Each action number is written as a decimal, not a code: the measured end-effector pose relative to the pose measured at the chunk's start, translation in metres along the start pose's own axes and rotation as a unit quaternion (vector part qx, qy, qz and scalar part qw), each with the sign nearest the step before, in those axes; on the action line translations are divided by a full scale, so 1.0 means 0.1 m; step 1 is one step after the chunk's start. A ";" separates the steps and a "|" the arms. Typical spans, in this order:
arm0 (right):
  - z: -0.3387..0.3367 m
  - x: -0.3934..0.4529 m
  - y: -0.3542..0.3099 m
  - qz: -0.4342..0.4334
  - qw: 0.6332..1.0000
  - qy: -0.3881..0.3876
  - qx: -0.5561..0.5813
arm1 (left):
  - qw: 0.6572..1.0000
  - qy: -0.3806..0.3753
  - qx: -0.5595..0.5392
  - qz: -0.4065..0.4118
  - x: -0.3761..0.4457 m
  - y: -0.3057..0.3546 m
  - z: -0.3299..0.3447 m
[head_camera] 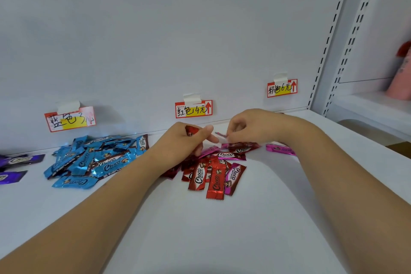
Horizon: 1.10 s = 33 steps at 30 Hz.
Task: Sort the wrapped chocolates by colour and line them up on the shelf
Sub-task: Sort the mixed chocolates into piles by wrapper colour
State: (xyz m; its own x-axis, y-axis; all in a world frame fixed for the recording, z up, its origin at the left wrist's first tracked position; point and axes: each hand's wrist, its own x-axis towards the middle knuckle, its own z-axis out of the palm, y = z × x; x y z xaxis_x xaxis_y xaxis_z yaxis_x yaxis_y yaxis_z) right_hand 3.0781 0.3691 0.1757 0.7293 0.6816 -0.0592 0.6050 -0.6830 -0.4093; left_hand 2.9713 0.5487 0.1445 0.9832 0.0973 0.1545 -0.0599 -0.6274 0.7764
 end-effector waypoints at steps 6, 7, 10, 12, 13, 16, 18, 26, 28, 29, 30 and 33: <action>-0.08 -0.04 0.05 0.013 0.998 0.055 -0.010 | 0.992 0.100 0.079 0.021 0.04 0.00 -0.09; -0.09 -0.04 0.05 0.019 0.999 0.048 -0.016 | 0.988 0.099 0.119 0.021 0.03 -0.01 -0.10; -0.09 -0.06 0.06 0.043 0.998 0.017 -0.036 | 0.973 0.073 0.221 0.004 0.00 0.00 -0.13; -0.08 -0.07 0.04 0.060 0.997 0.000 -0.039 | 0.962 0.060 0.268 -0.017 -0.02 0.02 -0.16; -0.07 -0.07 0.02 0.064 0.997 -0.001 -0.030 | 0.958 0.055 0.281 -0.025 -0.03 0.03 -0.18; -0.09 -0.11 -0.04 0.068 0.997 0.011 0.029 | 0.952 0.015 0.303 -0.049 -0.08 0.08 -0.29; -0.11 -0.15 -0.06 0.064 0.998 -0.011 -0.006 | 0.954 -0.019 0.292 -0.060 -0.12 0.10 -0.32; -0.09 -0.14 0.02 0.061 0.995 -0.050 -0.068 | 0.963 -0.047 0.263 -0.039 -0.07 0.01 -0.24; -0.09 -0.11 0.02 0.064 0.995 -0.040 -0.070 | 0.965 -0.037 0.258 -0.032 -0.05 -0.02 -0.22; -0.09 -0.10 0.03 0.069 0.994 -0.029 -0.076 | 0.965 -0.030 0.261 -0.026 -0.04 -0.03 -0.22; -0.08 -0.08 0.05 0.078 0.993 -0.015 -0.082 | 0.963 -0.022 0.267 -0.020 -0.03 -0.04 -0.21; -0.11 -0.06 0.14 0.104 0.991 0.024 -0.079 | 0.957 -0.001 0.291 -0.008 -0.05 0.01 -0.22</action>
State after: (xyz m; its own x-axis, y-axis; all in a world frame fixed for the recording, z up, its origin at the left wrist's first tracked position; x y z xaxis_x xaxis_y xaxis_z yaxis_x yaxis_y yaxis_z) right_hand 3.0853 0.3523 0.1802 0.8553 0.5115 -0.0824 0.4802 -0.8423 -0.2447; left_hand 2.9630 0.5648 0.1581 0.9837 0.1094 0.1430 0.0610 -0.9496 0.3074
